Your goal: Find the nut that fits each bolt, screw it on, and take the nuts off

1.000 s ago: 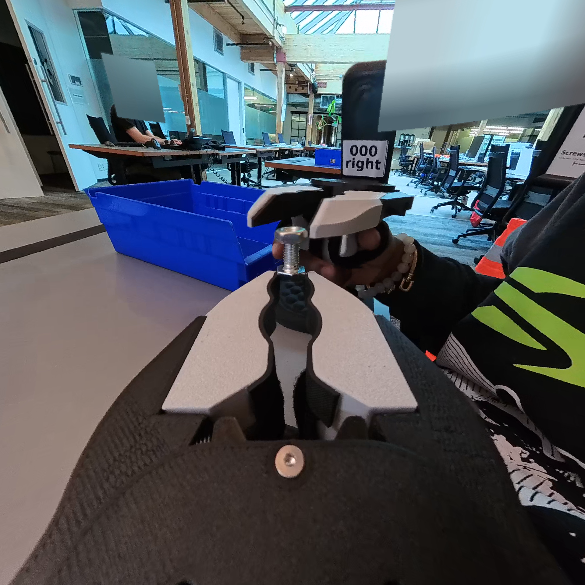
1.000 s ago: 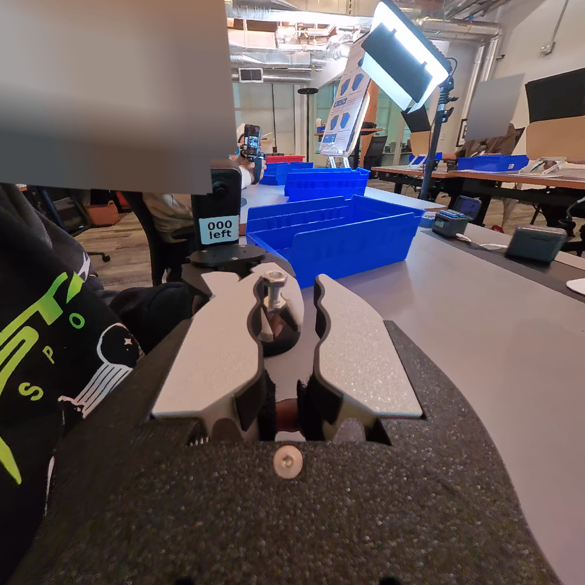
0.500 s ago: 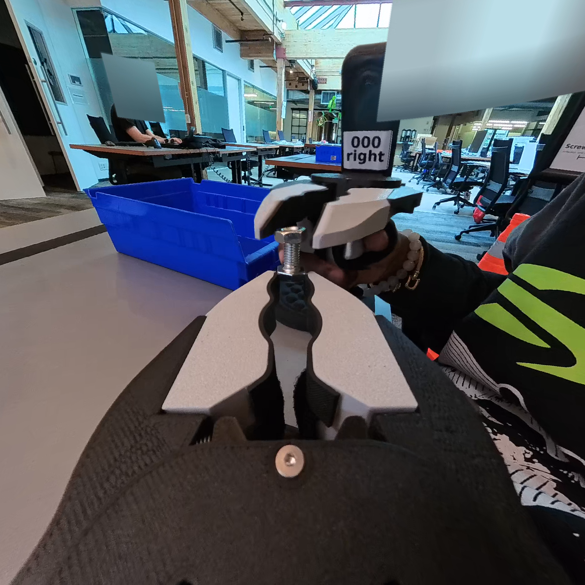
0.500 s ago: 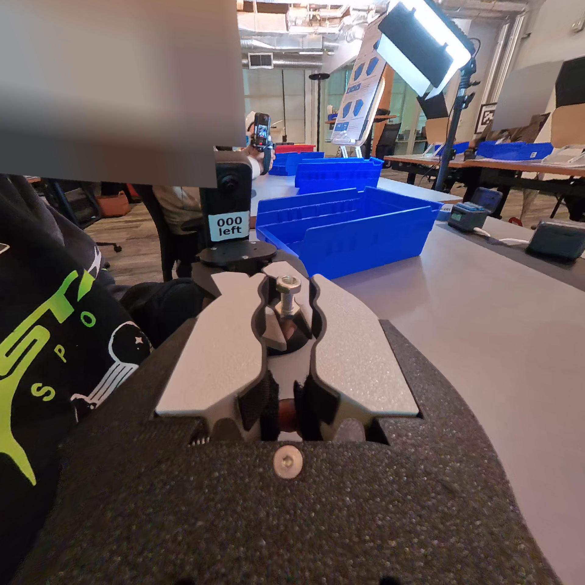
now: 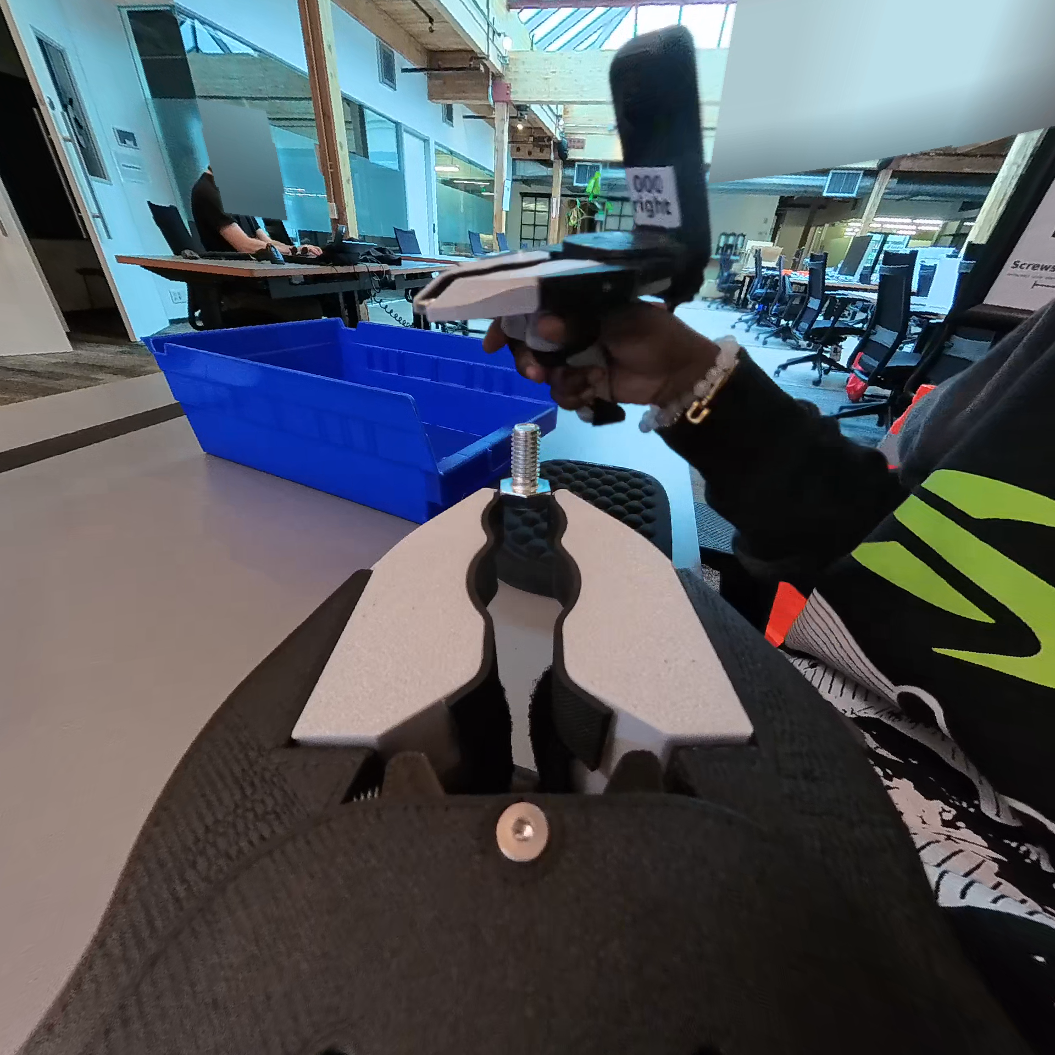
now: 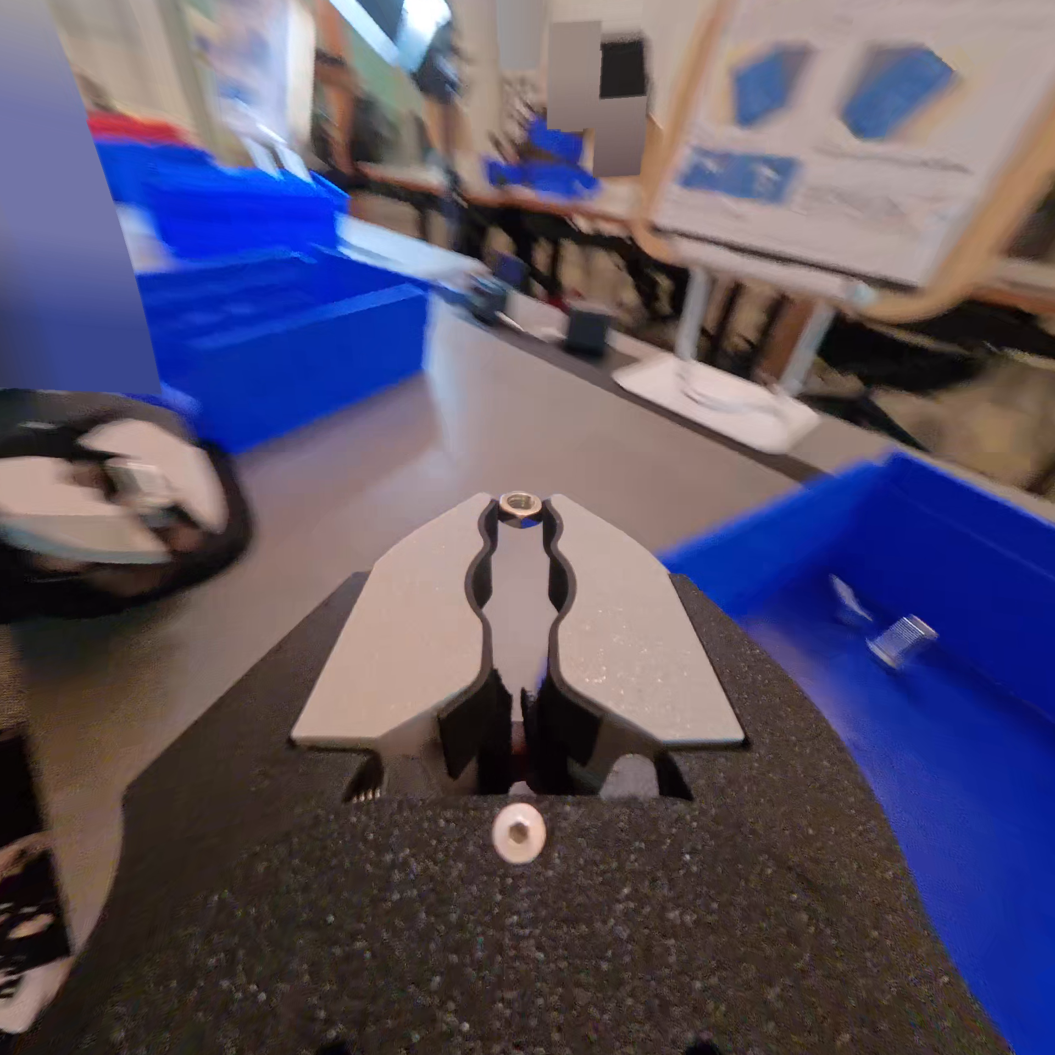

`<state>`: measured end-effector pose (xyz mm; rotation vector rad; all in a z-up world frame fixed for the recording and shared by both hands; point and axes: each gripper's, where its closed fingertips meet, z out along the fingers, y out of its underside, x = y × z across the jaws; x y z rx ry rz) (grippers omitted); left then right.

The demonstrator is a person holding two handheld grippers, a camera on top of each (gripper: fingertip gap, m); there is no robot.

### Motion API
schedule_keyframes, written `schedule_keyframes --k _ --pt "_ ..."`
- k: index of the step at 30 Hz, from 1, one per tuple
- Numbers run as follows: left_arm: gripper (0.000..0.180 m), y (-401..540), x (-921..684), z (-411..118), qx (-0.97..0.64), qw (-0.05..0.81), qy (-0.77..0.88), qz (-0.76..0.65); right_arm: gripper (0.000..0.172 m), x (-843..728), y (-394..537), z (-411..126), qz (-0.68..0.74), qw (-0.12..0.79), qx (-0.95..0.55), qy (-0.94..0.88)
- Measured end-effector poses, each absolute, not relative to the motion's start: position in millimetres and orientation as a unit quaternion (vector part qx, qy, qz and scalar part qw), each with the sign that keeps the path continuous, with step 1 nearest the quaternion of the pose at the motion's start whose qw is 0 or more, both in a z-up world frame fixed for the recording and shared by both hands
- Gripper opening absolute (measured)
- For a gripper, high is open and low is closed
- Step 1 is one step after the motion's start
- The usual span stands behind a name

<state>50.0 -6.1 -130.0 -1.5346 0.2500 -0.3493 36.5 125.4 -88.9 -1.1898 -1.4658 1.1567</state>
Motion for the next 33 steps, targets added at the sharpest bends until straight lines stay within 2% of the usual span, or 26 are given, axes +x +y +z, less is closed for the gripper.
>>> schedule_keyframes --k 3,7,12,21,23,27,31,33 --pt "0.014 -6 50 -130 -0.689 0.698 0.111 -0.156 0.015 37 183 -117 0.372 0.421 -0.578 -0.592" --pt "0.014 -6 50 -130 -0.690 0.698 0.110 -0.156 0.015 36 225 -169 0.260 0.328 -0.662 -0.621" --pt "0.014 -6 49 -130 -0.688 0.700 0.109 -0.159 0.015 26 232 -209 0.198 0.241 -0.665 -0.679" --pt "0.014 -6 49 -130 -0.688 0.699 0.109 -0.161 0.015 23 232 -236 0.151 0.177 -0.656 -0.718" --pt "0.014 -6 49 -130 -0.688 0.699 0.109 -0.161 0.015 25 233 -237 0.143 0.173 -0.658 -0.719" --pt "0.014 -6 49 -130 -0.688 0.699 0.108 -0.161 0.027 32 237 -226 0.145 0.194 -0.665 -0.707" --pt "0.014 -6 48 -130 -0.688 0.700 0.106 -0.161 0.027 32 242 -181 0.198 0.300 -0.670 -0.649" --pt "0.014 -6 48 -130 -0.688 0.699 0.105 -0.161 0.026 27 224 -146 0.271 0.358 -0.637 -0.626"
